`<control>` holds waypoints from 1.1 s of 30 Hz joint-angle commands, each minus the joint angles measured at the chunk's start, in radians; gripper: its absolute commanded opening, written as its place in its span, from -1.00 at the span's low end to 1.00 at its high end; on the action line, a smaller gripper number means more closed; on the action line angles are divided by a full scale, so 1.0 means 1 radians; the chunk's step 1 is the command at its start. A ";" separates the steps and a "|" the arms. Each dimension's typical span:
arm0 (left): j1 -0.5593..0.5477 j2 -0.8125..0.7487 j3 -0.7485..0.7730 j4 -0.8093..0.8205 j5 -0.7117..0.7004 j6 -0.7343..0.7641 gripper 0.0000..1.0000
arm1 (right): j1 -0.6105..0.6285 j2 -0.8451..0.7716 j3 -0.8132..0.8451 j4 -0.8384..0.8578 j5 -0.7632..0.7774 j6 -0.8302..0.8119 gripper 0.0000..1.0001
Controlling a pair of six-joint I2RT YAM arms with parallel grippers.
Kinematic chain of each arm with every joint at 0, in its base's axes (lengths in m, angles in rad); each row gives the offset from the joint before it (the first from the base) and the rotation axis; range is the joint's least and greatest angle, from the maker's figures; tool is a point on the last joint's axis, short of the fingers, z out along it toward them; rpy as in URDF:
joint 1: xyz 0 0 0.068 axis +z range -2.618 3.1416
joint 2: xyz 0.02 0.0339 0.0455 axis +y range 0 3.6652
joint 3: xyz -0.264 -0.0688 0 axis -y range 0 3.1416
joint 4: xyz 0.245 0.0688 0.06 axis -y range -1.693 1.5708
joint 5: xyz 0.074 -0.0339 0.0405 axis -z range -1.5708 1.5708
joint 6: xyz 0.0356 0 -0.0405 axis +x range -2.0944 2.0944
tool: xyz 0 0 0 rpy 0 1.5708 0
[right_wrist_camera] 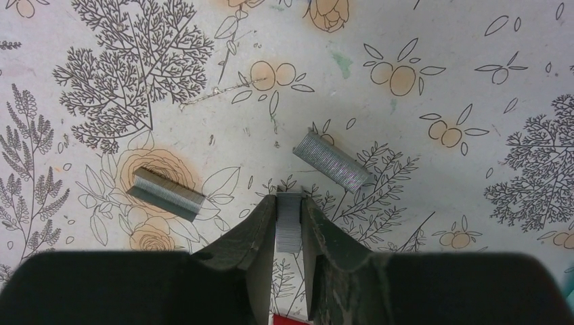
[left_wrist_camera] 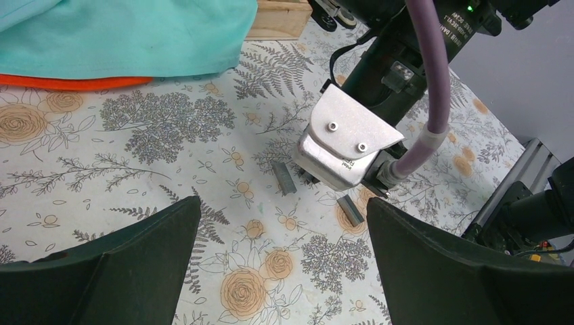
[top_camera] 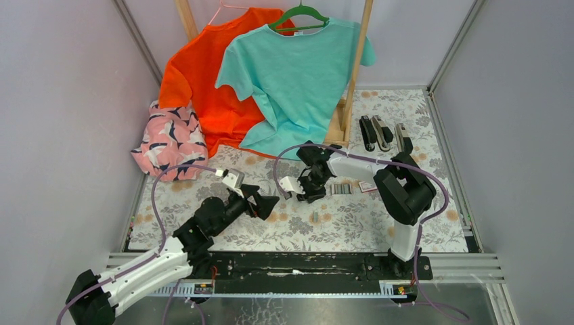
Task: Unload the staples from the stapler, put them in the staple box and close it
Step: Pick up the staple at the center of the board.
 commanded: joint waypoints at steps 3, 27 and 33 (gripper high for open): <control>0.007 -0.026 -0.003 0.000 -0.014 -0.006 1.00 | 0.006 -0.057 -0.051 0.042 0.004 0.014 -0.44; 0.006 -0.018 -0.005 0.018 0.011 -0.017 1.00 | 0.002 -0.163 -0.092 0.152 -0.008 0.274 -0.68; 0.006 -0.029 0.002 0.024 0.030 -0.030 1.00 | -0.023 -0.324 -0.184 0.292 -0.019 0.527 -0.70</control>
